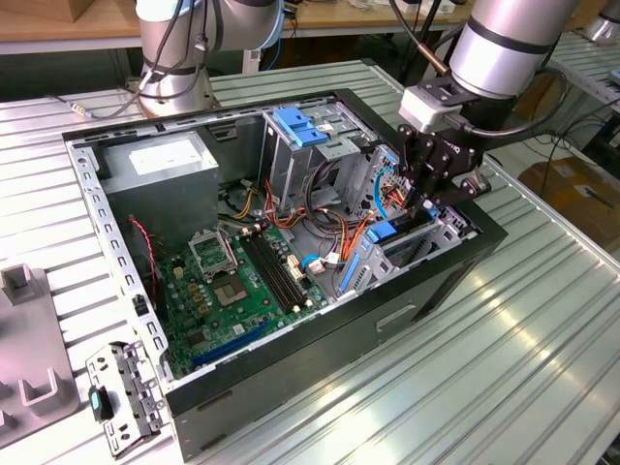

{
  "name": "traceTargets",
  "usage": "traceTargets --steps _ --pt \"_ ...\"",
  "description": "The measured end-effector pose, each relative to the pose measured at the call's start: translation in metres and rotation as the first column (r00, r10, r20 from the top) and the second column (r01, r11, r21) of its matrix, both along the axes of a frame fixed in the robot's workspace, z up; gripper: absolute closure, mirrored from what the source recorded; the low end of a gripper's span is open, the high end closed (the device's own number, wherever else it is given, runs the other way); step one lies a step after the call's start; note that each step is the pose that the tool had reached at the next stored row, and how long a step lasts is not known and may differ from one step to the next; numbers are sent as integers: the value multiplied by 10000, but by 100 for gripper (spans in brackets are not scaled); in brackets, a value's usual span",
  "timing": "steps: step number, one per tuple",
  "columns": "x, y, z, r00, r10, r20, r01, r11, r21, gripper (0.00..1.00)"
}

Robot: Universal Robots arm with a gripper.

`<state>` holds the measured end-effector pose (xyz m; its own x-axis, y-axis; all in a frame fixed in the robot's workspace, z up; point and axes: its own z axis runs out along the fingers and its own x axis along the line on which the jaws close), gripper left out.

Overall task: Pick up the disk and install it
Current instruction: 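Insert the first disk wire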

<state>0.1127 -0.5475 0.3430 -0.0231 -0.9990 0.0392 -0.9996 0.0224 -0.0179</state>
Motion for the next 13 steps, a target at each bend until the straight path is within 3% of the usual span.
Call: traceTargets --steps 4,7,13 --pt "0 0 16 10000 0 2 0 10000 -3 77" --pt "0 0 34 10000 0 3 0 10000 -2 89" --pt "0 0 54 10000 -1 3 1 10000 -2 89"
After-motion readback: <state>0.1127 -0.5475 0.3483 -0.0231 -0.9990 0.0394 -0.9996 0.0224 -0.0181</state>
